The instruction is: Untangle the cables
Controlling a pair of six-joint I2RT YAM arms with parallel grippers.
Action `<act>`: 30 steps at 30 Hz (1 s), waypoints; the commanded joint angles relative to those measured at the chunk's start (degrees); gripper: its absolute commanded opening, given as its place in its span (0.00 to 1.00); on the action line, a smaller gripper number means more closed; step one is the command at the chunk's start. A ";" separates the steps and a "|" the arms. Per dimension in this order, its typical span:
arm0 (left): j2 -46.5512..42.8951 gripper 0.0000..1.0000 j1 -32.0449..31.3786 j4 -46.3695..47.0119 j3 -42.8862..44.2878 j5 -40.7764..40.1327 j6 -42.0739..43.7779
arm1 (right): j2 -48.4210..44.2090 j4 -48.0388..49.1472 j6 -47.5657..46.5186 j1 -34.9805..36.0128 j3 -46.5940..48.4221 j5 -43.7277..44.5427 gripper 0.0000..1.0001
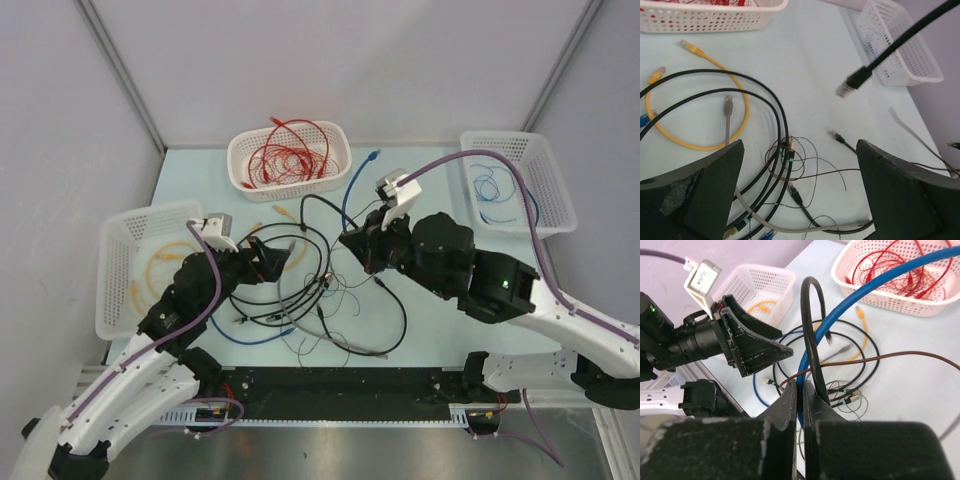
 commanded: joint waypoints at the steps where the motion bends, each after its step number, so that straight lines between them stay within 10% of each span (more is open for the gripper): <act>1: -3.09 1.00 -0.09 10.57 -1.90 5.11 -2.61 | 0.49 -7.45 -2.01 -0.92 2.91 1.75 0.00; 17: -4.69 1.00 -1.05 50.20 -14.21 23.41 -12.64 | 4.10 2.46 6.34 -4.35 -1.83 -8.44 0.00; 30: 4.09 0.99 -1.41 51.89 -9.21 20.51 -11.93 | 0.93 2.12 2.30 -5.41 -8.86 -24.62 0.00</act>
